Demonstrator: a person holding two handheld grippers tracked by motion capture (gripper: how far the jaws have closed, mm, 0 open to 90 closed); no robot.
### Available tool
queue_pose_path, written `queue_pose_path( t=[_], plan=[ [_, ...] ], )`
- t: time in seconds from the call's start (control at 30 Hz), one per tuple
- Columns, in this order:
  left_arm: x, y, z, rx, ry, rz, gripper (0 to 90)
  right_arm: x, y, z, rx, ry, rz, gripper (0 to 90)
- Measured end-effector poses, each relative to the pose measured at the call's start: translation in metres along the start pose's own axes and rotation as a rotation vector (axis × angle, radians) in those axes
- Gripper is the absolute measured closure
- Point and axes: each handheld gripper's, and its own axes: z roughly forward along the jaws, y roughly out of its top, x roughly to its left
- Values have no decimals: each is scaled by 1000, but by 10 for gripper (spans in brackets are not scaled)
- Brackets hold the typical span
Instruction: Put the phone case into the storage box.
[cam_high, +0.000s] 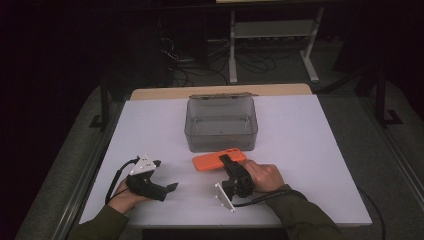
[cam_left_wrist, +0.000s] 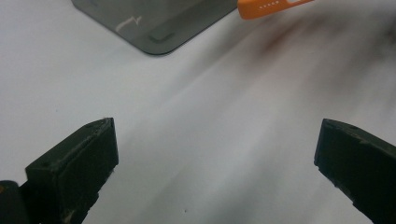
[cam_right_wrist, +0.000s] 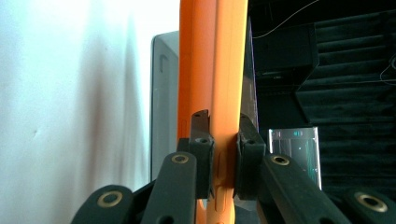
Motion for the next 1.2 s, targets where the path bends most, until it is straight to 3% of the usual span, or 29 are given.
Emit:
queue_pose_path(
  t=[1.2],
  plan=[
    [-2, 1, 1, 2, -2, 13, 0, -18, -10, -2, -6, 84, 242, 796]
  ],
)
